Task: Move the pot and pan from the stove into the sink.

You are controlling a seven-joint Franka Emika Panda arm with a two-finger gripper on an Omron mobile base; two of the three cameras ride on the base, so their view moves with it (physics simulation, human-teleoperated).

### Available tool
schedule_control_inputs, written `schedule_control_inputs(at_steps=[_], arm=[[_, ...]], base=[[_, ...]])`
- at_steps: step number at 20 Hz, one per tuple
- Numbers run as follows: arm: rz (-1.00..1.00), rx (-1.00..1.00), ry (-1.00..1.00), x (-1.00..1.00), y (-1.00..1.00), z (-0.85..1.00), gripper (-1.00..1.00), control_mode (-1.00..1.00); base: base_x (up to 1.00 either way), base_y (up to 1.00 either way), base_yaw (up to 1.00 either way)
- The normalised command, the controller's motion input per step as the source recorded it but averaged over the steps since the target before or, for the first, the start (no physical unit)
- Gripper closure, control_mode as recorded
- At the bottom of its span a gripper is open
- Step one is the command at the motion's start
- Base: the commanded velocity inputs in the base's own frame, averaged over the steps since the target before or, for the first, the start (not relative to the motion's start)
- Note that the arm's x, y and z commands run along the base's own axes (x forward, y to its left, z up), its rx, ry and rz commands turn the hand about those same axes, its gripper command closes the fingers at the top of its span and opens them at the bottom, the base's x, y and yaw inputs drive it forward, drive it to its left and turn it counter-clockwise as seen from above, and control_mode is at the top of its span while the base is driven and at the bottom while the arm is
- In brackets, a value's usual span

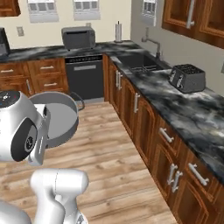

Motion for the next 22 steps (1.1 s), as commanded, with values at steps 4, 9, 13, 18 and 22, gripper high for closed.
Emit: schedule_control_inputs(at_steps=[4,9,13,18,22], arm=[[0.0,0.0,0.0,0.0,0.0,0.0,1.0,1.0],[0.0,0.0,0.0,0.0,0.0,0.0,1.0,1.0],[0.0,0.0,0.0,0.0,0.0,0.0,1.0,1.0],[0.0,0.0,0.0,0.0,0.0,0.0,1.0,1.0],[0.0,0.0,0.0,0.0,0.0,0.0,1.0,1.0]], base=[[0.01,-0.12,-0.5],[0.01,-0.07,-0.5],[0.0,-0.04,-0.5],[0.0,-0.02,-0.5],[0.0,-0.03,-0.5]])
